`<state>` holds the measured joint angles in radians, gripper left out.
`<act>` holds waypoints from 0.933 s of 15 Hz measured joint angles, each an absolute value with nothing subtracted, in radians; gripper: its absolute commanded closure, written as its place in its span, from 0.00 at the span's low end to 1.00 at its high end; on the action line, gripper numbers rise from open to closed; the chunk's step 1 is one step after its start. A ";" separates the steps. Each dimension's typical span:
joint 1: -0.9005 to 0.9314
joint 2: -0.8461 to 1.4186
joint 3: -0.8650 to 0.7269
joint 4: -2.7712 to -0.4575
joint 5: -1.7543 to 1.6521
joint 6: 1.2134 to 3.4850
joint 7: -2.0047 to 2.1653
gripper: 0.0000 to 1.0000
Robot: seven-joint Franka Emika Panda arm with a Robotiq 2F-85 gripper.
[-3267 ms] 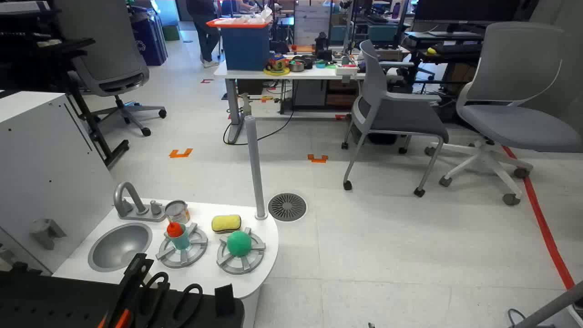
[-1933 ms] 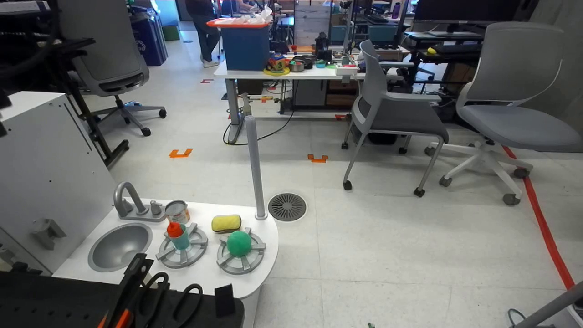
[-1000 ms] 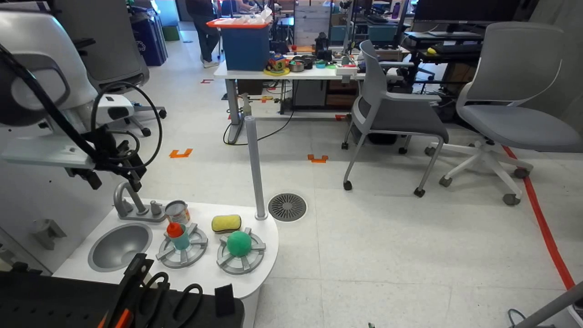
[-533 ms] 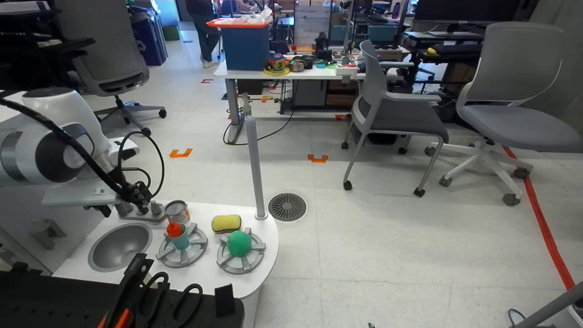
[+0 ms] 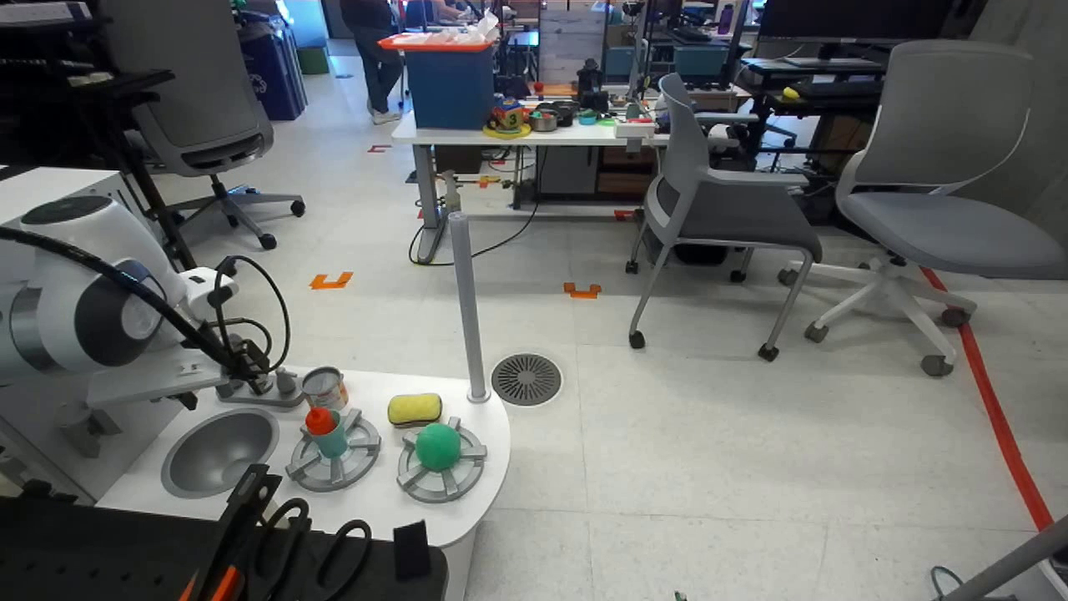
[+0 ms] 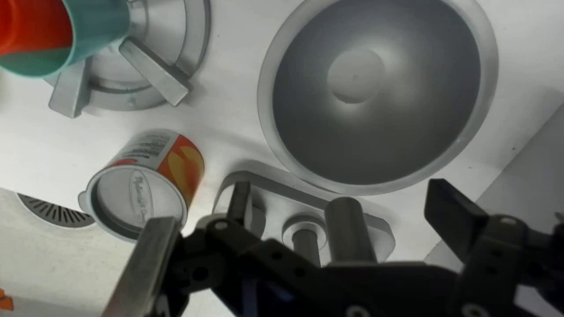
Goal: Turn the tap nozzle to the right
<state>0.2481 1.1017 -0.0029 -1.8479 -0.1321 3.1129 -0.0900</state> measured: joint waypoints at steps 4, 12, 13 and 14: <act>0.279 1.108 -0.024 -1.857 -0.147 3.228 -0.108 0.00; 0.240 1.095 -0.068 -1.859 -0.132 3.357 -0.099 0.00; 0.223 1.093 -0.067 -1.862 -0.129 3.357 -0.092 0.00; 0.207 1.091 -0.066 -1.865 -0.126 3.357 -0.081 0.00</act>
<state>0.2073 1.0910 -0.0655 -1.8652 -0.1257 3.3575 -0.0812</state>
